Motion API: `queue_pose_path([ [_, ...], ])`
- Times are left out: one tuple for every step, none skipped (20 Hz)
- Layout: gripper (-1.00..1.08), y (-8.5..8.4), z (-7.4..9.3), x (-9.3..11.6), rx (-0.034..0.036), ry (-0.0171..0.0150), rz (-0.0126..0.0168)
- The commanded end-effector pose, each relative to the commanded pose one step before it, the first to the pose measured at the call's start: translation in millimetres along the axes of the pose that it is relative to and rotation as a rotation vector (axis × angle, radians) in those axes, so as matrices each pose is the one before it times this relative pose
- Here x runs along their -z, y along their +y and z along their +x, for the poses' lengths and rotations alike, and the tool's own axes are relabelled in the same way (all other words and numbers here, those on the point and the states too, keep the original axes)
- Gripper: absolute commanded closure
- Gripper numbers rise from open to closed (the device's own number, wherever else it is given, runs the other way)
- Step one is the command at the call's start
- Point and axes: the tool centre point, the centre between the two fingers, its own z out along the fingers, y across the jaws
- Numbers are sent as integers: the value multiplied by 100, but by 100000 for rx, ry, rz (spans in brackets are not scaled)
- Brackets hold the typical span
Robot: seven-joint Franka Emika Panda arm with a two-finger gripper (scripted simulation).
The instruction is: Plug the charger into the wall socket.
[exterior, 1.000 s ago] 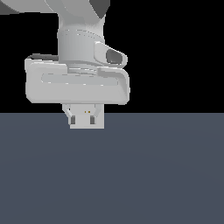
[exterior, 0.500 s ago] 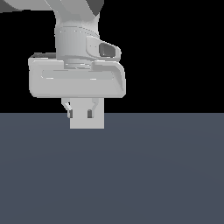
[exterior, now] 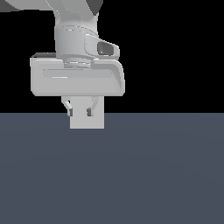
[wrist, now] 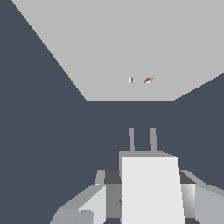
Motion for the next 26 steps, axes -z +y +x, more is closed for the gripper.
queue_pose_path([
  [108, -2, 1, 0, -3, -1, -3],
  [108, -1, 18, -3, 0, 0, 0],
  [108, -2, 55, -10, 0, 0, 0],
  [108, -3, 92, -17, 0, 0, 0],
  [108, -5, 129, -24, 0, 0, 0],
  [108, 21, 169, -37, -48, -9, 4],
  [108, -9, 204, -38, 0, 0, 0],
  [108, -11, 241, -45, 0, 0, 0],
  [108, 28, 281, -60, -67, -15, 0],
  [108, -15, 313, -58, 0, 0, 0],
  [108, 24, 352, -72, -68, -13, -6],
  [108, -19, 384, -71, 0, 0, 0],
  [108, 21, 418, -84, -67, -12, -9],
  [108, -20, 396, -73, 0, 0, 0],
  [108, 24, 361, -73, -67, -12, -11],
  [108, -16, 319, -58, 0, 0, 0],
  [108, 28, 285, -59, -67, -11, -13],
  [108, -13, 245, -45, 0, 0, 0],
  [108, -11, 208, -38, 0, 0, 0],
  [108, -10, 172, -31, 0, 0, 0],
  [108, 34, 140, -31, -66, -8, -20],
  [108, -7, 101, -18, 0, 0, 0],
  [108, -6, 66, -11, 0, 0, 0],
  [108, -4, 30, -5, 0, 0, 0],
  [108, -3, -5, 2, 0, 0, 0],
  [108, -1, -14, 3, 0, 0, 0],
])
